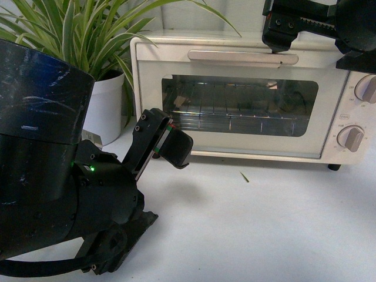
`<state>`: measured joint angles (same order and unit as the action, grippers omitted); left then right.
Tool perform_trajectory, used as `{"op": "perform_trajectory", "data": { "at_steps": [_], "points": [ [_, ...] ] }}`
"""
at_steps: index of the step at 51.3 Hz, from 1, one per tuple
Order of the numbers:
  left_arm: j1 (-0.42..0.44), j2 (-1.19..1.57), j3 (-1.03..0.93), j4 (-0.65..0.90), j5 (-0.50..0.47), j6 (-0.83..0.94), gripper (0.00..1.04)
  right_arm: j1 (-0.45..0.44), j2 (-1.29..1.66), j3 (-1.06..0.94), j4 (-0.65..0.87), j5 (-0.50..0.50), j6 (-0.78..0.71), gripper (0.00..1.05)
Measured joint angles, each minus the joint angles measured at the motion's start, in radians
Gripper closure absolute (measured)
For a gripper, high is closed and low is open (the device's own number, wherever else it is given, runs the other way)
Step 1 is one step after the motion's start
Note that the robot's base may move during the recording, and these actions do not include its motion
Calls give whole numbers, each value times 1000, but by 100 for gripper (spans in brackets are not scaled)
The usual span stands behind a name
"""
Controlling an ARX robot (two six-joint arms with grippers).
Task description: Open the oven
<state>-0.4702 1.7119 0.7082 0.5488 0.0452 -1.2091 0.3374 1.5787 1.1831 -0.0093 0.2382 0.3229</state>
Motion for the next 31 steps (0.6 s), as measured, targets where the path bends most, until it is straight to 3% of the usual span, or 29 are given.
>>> {"op": "perform_trajectory", "data": {
  "at_steps": [31],
  "points": [
    [8, -4, -5, 0, 0, 0, 7, 35, -77, -108, 23, -52, -85, 9]
  ]
}}
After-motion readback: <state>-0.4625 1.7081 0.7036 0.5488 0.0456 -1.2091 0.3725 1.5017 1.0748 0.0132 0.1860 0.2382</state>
